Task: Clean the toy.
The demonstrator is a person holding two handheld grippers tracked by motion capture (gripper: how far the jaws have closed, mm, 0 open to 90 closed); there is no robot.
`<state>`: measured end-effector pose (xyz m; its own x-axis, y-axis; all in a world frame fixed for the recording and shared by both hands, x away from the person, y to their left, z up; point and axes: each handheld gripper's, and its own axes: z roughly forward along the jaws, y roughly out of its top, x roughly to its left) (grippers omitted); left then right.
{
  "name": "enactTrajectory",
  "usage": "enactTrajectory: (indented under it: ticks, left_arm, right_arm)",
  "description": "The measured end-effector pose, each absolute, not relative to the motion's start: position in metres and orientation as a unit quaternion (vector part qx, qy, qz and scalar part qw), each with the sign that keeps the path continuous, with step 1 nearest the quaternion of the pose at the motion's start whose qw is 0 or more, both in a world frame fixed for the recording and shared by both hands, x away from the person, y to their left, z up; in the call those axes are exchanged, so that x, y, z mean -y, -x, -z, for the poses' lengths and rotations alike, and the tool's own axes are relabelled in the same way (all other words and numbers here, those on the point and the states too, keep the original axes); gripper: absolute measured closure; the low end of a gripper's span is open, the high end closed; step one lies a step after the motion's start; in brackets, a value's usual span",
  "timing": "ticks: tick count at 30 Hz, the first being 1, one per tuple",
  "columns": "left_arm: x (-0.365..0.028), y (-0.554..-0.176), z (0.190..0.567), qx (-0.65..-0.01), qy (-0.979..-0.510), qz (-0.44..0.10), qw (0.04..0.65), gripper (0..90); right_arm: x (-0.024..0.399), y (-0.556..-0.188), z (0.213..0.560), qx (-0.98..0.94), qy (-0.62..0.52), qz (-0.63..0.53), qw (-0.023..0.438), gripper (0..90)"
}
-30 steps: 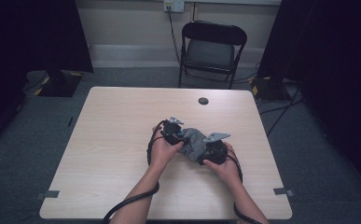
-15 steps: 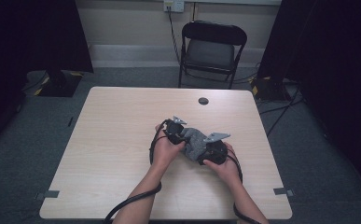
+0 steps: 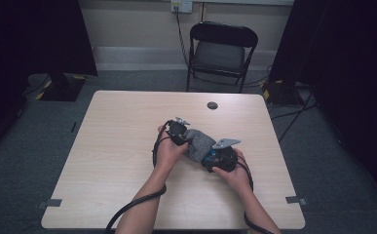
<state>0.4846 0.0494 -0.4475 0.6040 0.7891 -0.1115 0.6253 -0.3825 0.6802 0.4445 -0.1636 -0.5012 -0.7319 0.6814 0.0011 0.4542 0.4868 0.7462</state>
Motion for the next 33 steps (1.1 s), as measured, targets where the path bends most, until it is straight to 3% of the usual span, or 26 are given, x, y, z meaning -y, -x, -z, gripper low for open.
enactTrajectory:
  ticks: [33]
  left_arm:
    - [-0.109, -0.499, 0.462, -0.497, -0.795, -0.133, 0.321, 75.5]
  right_arm:
    - [0.163, -0.445, 0.501, -0.849, -0.335, -0.381, 0.149, 23.1]
